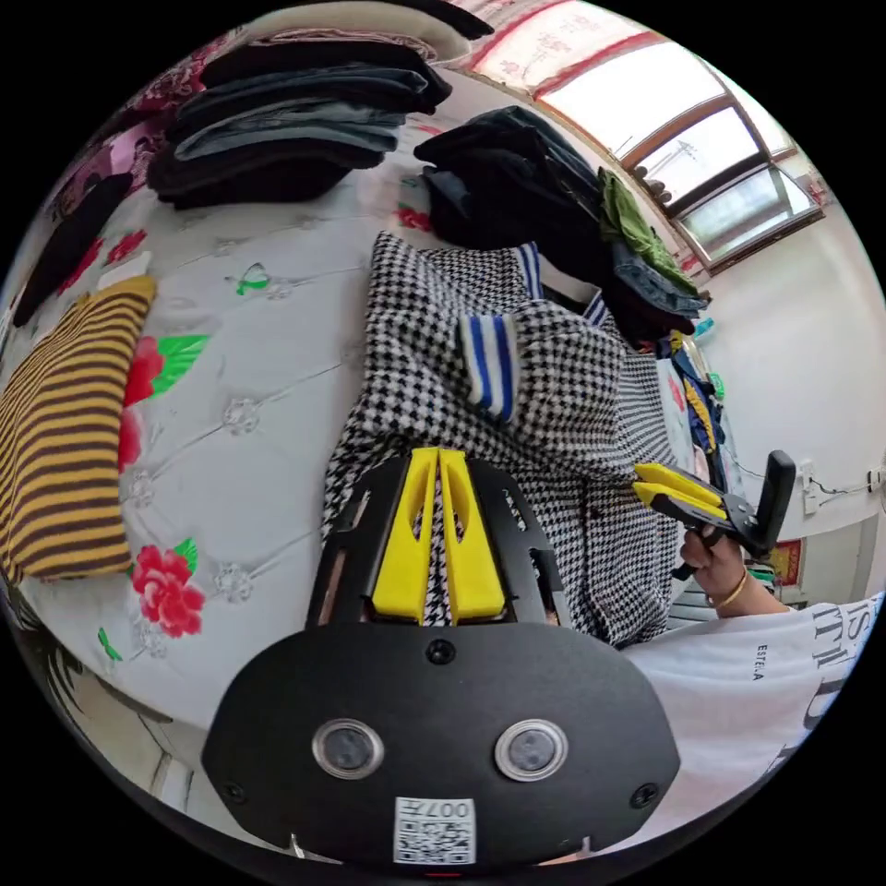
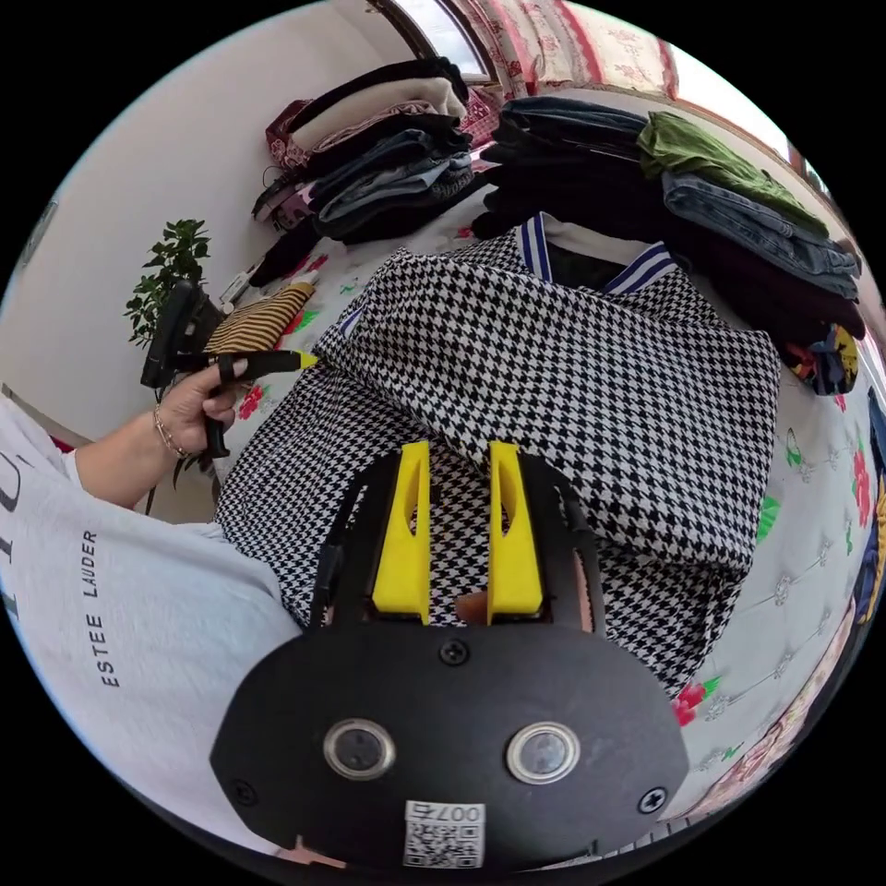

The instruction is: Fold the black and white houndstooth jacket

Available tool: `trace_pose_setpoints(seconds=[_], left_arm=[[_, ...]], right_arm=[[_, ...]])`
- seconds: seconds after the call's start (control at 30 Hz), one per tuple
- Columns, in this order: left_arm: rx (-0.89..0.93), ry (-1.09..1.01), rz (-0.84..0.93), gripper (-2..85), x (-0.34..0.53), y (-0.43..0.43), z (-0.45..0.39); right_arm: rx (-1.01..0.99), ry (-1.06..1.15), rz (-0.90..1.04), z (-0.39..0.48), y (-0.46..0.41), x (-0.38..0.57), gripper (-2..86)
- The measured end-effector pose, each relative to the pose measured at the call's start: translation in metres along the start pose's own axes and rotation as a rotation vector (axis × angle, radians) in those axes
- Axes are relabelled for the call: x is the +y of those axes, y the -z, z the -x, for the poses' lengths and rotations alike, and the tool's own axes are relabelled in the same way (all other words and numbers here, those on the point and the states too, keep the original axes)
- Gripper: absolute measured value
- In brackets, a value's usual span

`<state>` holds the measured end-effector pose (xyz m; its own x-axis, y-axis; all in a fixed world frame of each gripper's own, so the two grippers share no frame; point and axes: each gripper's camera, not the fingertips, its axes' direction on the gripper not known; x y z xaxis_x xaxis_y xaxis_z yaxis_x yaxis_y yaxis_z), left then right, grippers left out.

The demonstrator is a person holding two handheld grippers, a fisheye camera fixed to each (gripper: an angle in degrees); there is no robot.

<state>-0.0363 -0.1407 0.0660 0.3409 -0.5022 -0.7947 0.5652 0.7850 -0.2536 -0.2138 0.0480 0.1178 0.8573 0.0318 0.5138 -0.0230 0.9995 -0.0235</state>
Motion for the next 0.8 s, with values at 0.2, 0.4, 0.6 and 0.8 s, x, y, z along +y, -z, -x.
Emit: trace_pose_setpoints(seconds=[0.2, 0.4, 0.6, 0.8], left_arm=[[0.126, -0.002, -0.133, 5.9, 0.014, 0.032, 0.005], [0.187, -0.156, -0.045, 11.1, -0.094, -0.015, -0.046], [0.294, -0.171, 0.104, 3.6, -0.142, -0.055, -0.094], [0.094, -0.252, -0.126, 3.3, -0.111, 0.050, -0.119]], right_arm=[[0.146, -0.155, -0.065, -0.063, 0.036, 0.001, 6.9], [0.144, -0.309, 0.020, -0.136, 0.039, 0.002, 7.7], [0.169, -0.328, 0.014, -0.159, 0.053, 0.003, 6.5], [0.296, -0.325, -0.063, -0.166, 0.074, -0.004, 6.3]])
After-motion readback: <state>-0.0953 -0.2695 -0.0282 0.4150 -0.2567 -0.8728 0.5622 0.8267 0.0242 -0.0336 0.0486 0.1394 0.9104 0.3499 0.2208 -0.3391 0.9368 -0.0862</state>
